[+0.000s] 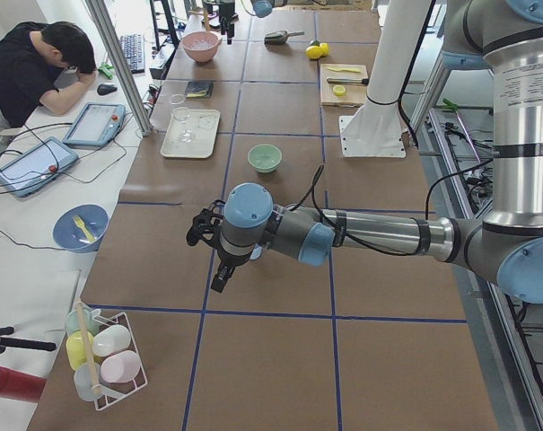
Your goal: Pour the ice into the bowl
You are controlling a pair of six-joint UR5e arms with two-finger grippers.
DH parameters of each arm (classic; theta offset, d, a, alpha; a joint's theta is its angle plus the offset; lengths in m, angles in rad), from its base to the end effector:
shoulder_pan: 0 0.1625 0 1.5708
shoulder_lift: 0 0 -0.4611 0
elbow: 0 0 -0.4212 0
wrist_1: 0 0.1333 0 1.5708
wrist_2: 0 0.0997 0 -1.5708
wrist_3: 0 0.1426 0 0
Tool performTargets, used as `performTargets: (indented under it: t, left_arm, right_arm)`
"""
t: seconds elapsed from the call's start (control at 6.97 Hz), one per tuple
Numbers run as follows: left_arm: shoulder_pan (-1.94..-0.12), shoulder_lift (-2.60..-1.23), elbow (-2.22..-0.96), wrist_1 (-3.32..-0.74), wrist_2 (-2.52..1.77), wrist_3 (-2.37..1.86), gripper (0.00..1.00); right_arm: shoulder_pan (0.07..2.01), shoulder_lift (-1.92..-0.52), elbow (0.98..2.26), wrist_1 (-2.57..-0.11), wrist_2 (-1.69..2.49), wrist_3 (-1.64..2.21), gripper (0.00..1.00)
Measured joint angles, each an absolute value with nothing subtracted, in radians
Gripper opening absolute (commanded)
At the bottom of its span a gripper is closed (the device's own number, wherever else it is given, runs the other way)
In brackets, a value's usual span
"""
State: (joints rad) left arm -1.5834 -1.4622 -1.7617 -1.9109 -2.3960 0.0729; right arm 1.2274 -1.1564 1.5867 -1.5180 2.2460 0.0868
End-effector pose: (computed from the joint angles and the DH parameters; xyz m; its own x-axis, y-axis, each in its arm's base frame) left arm -0.0348 -0.5000 0.6336 0.6812 0.3583 -0.6385 -0.0382 0.8883 0.4577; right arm -0.1969 -0.6820 0.4611 0.6607 -0.4619 0.5917 0.2418 0.8772 0.4148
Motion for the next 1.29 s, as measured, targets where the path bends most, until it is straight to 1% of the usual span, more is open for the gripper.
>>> performTargets:
  t: [0.29, 0.57, 0.86, 1.29]
  left_arm:
    - [-1.583, -1.463, -1.743, -2.171, -2.399, 0.067, 1.0]
    - [-1.572, -1.464, -1.696, -2.44, -2.403, 0.023, 1.0]
    - [-1.505, -1.455, -1.684, -2.642, -2.384, -0.232, 1.0]
    - [-1.304, -1.346, -1.684, -2.972, -2.157, -0.486, 1.0]
  right_arm:
    - [1.414, -1.301, 1.589, -1.562, 2.326, -0.224, 1.0]
    - [1.55, -1.417, 1.597, -1.571, 2.357, -0.349, 1.0]
    - [1.592, -1.48, 1.621, -1.565, 2.36, -0.369, 1.0]
    - [1.596, -1.558, 1.682, -1.56, 2.363, -0.365, 1.0]
